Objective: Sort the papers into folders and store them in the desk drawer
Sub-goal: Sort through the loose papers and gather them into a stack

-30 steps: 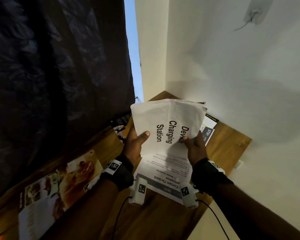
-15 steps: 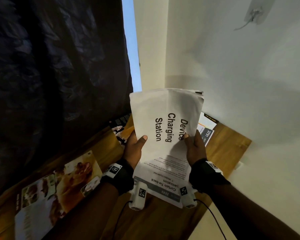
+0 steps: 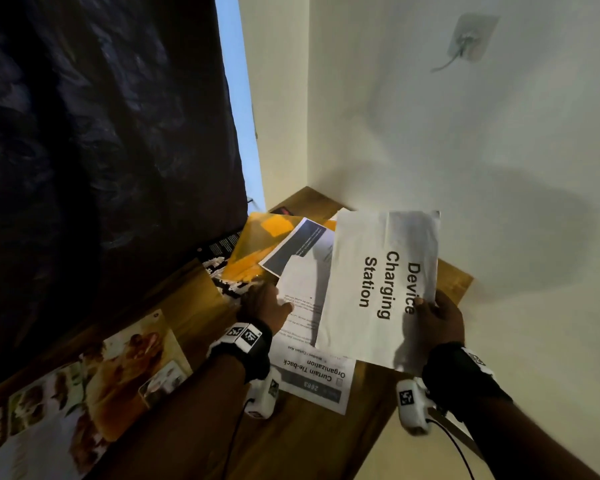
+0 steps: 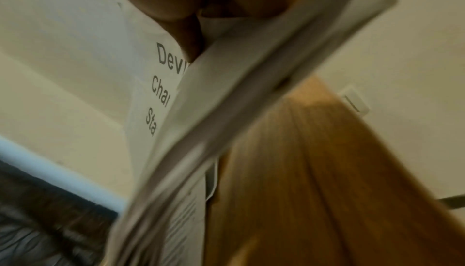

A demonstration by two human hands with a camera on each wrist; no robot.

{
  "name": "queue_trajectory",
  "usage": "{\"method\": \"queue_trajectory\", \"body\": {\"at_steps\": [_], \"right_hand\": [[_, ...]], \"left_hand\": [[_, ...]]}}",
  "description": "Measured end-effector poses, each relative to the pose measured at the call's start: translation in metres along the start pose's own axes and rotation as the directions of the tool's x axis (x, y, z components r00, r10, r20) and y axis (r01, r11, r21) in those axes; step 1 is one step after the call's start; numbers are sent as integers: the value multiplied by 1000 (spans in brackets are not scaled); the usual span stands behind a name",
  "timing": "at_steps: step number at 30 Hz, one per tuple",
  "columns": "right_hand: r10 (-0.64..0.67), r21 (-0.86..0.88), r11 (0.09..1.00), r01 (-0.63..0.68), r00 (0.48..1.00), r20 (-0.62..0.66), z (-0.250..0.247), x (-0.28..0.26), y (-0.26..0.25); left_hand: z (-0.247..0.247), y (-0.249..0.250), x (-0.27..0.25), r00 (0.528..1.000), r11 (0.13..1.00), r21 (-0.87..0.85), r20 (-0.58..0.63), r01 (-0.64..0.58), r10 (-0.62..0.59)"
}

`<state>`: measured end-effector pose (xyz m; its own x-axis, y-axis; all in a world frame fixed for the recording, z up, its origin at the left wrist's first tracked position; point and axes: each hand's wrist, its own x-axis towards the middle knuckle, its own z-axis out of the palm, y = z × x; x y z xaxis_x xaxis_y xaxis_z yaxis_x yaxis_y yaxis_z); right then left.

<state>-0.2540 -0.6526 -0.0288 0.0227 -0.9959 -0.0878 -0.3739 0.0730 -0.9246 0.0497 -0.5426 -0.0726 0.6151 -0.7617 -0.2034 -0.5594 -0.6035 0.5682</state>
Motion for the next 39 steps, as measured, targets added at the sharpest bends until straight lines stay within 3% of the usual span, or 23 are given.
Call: {"method": "queue_trajectory", "body": {"at_steps": [1,3,5,9,12,14,16,20,26,32,39], "right_hand": [[28,-22,999,-28,999,-22,-6,2,7],[58,-52,997,-61,997,-57,-15,3,18],[84,-71,993,-89,993,-78,-23,3,25],[139,-44,989,-143,986,-91,-29,2,35],[154,-35,987,-158,984,-88,-29,2,38],[151,-29,988,-154,985,-84,-29,2,41],[160,-23,986,-163,983,-85,-29,3,44],[168,-19,985,-170,983,-81,-27,7,51],[161,-46,985,-164,984,-71,-21,8,58],[149,-48,987,-151,988,-51,-18,10,57],[89,-18,996,-89,996,28,-4,4,47]], "left_hand": [[15,-18,13,999,996,79,-9,39,-38],[59,-62,48,996,995,69,-42,76,-74],[78,-75,56,996,993,80,-3,85,-85],[45,-43,26,992,971,204,9,125,-129],[56,-70,56,995,972,219,37,82,-92],[26,-40,31,990,958,281,102,64,-96],[13,-21,13,979,943,302,104,137,-176],[13,-34,22,982,979,131,87,154,-166],[1,-27,1,996,965,-259,90,42,-20],[-43,-32,-29,993,733,-675,3,-85,119],[-68,-37,-53,997,478,-876,-73,-72,17]]}}
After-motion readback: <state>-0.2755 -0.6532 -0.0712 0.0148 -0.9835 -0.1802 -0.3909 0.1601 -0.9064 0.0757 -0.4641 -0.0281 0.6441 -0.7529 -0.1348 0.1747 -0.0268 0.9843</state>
